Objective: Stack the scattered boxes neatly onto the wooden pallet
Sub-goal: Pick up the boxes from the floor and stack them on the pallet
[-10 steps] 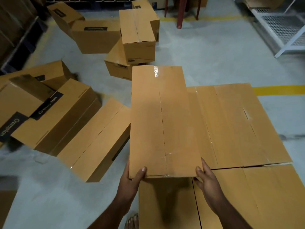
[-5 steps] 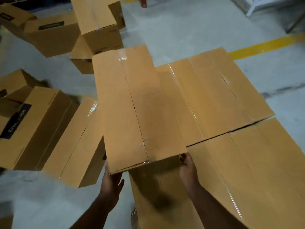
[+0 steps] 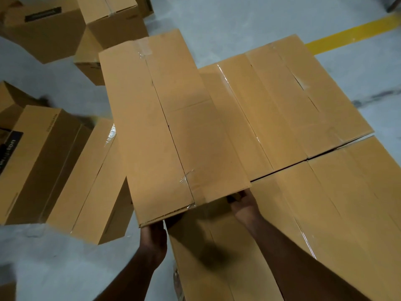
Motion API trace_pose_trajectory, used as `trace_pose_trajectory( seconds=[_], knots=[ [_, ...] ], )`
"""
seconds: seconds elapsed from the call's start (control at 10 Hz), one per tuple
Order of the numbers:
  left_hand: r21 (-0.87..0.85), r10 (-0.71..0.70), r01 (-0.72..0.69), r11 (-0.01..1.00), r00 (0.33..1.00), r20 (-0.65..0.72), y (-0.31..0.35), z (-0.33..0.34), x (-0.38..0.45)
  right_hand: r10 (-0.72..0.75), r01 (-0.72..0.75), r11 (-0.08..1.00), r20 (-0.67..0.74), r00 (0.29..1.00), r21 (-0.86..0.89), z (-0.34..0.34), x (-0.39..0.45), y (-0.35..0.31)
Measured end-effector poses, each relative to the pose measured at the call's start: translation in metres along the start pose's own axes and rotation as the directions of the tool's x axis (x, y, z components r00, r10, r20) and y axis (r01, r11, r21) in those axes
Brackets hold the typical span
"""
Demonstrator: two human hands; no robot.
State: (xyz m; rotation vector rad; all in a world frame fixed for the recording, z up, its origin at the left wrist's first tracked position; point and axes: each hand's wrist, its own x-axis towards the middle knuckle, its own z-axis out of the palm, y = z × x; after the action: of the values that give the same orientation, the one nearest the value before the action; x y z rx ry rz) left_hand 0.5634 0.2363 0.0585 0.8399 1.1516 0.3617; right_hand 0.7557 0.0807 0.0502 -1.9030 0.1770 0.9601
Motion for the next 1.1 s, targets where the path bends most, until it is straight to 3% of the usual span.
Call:
trace_pose_trajectory(
  seconds=[0.1,0.2,0.4,0.6,0.7,0.8,0.9,1.1],
  knots=[
    [0.006,0.016,-0.017,1.0,0.997,0.079,0.002,0.005,0.002,0.06,-0.051,0.986,-0.052,0.997,0.157,0.001,0.006,-0.008],
    [0.043,-0.011,0.01,0.999,1.0,0.021,0.001,0.002,0.005,0.068,-0.068,0.997,-0.021,0.997,0.032,0.0,0.008,-0.002],
    [0.131,-0.069,0.069,0.989,0.998,-0.005,-0.006,-0.008,0.005,0.09,-0.093,0.995,0.074,0.993,0.034,0.0,-0.001,0.003],
    [0.12,-0.144,0.148,0.982,0.989,-0.04,-0.005,-0.006,0.004,0.151,-0.136,0.982,0.112,0.982,-0.134,-0.014,0.007,0.002],
    [0.123,-0.193,0.202,0.972,0.977,-0.085,-0.008,-0.01,-0.007,0.145,-0.128,0.976,0.088,0.986,-0.175,-0.017,-0.01,0.002],
    [0.176,-0.25,0.286,0.942,0.947,-0.199,0.0,-0.011,-0.045,0.078,-0.089,0.976,-0.067,0.995,-0.198,-0.021,-0.045,0.0],
    [0.298,-0.172,0.231,0.926,0.962,-0.212,0.025,-0.006,-0.102,-0.007,0.002,0.989,-0.03,1.0,-0.148,-0.03,-0.101,-0.017],
    [0.426,0.063,-0.03,0.904,0.996,-0.063,0.078,0.006,-0.254,-0.209,0.219,0.974,0.14,0.968,-0.062,-0.057,-0.266,-0.057]
  ],
)
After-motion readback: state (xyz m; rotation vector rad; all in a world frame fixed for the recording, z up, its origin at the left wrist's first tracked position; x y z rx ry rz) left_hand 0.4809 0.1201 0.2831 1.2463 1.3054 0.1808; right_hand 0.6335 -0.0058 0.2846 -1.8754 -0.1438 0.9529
